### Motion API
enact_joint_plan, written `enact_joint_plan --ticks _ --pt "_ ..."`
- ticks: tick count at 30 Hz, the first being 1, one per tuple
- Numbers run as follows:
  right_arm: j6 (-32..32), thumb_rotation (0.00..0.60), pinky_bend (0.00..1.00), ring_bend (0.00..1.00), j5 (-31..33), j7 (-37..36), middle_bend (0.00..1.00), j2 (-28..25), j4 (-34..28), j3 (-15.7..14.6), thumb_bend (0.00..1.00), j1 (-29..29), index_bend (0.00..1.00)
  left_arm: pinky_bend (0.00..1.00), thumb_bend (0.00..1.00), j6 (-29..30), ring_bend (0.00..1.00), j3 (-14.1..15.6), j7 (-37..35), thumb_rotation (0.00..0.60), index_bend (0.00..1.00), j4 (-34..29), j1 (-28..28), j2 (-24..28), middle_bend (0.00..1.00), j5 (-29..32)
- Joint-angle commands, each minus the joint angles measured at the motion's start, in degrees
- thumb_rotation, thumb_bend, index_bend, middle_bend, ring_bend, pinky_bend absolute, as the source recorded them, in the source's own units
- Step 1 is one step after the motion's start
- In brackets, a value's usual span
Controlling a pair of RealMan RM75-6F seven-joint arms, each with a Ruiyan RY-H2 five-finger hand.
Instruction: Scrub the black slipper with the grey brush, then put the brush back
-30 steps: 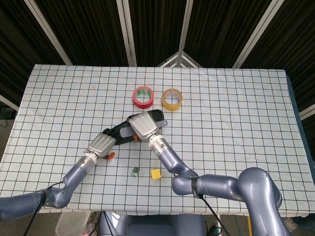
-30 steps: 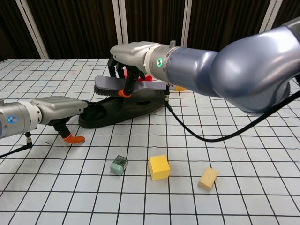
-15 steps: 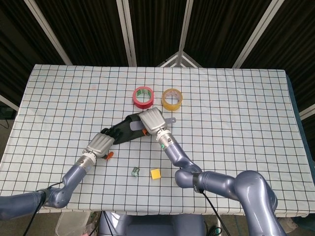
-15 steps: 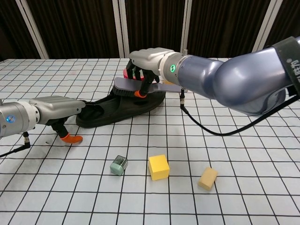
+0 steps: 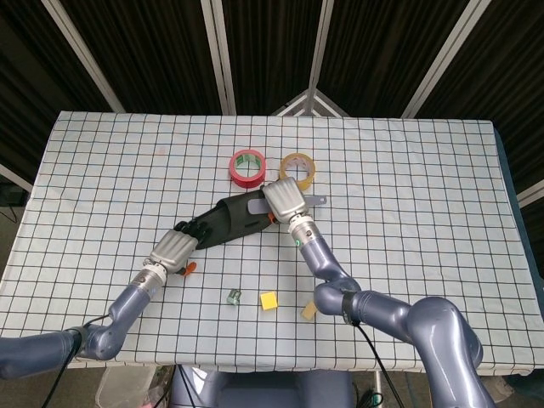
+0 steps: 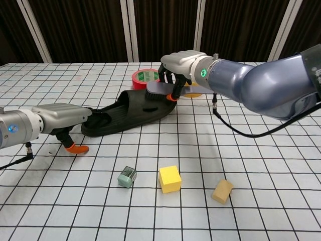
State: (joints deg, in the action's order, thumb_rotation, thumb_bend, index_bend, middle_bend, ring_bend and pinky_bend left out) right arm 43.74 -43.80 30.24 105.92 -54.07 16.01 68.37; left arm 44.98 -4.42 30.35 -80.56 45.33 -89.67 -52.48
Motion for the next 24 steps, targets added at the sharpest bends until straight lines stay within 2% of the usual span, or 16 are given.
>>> enact_joint_plan --ticks 1,16,24 --pt "-0.12 0.6 0.58 0.54 0.01 0.12 0.58 -0.21 -0.18 -0.02 0.54 -0.22 0.68 0.09 0.53 0.22 0.02 0.14 0.12 0.572 0.04 -0.17 0.11 -0.08 0.03 0.09" --pt "3.22 0.6 0.58 0.55 -1.62 3.06 0.58 -1.44 -11.03 0.68 0.54 0.23 0.69 0.09 0.53 1.24 0.02 0.96 0.62 0.57 0.04 -0.72 0.81 -0.65 0.03 0.75" --pt "4.88 0.6 0.6 0.55 -2.01 4.54 0.58 -0.87 -13.47 0.76 0.54 0.63 0.69 0.09 0.53 1.6 0.02 1.23 0.64 0.569 0.04 -0.93 0.98 -0.51 0.03 1.16"
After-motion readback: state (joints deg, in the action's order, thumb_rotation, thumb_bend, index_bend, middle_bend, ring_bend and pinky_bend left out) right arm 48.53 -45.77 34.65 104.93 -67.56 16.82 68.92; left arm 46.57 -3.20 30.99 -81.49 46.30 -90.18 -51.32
